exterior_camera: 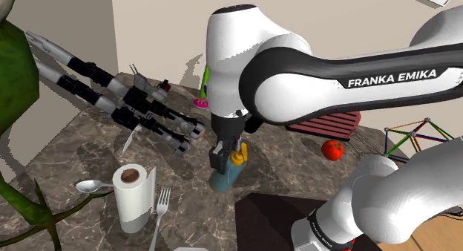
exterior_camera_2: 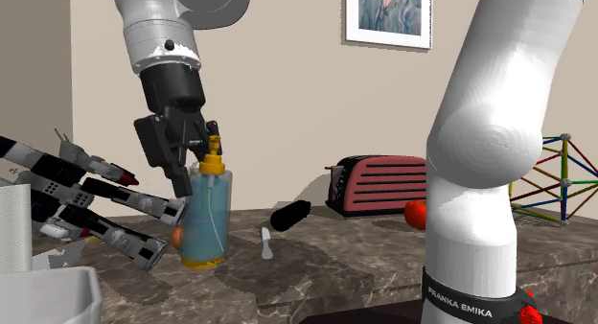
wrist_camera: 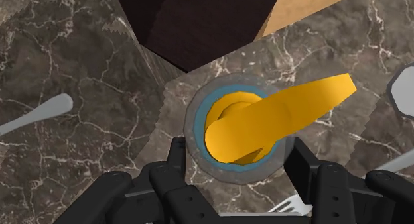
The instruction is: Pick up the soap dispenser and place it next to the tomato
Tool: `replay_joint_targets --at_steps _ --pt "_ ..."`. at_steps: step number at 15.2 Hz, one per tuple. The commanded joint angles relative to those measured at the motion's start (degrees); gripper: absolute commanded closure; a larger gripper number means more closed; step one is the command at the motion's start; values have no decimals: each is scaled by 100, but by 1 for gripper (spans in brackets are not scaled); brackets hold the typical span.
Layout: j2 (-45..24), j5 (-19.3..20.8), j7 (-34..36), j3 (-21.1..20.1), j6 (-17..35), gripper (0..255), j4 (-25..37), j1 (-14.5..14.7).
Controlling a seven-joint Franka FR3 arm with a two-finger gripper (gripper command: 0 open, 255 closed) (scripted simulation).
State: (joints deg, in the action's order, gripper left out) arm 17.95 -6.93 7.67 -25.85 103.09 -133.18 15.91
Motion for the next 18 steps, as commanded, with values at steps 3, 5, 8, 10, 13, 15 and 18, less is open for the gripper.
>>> replay_joint_targets --at_steps 3,5,8,10,13,15,18 --pt "91 -2 -27 46 -329 255 240 -6" --pt "130 -2 -37 66 -489 255 362 -8" --pt "178 1 -48 96 -726 255 553 -13" --pt "202 5 -54 115 -882 255 687 -17" --pt "229 13 -61 141 -1116 255 895 -24" --pt "239 19 -64 157 -1270 255 1039 -29" --pt "245 31 -66 179 -1501 255 1264 -38"
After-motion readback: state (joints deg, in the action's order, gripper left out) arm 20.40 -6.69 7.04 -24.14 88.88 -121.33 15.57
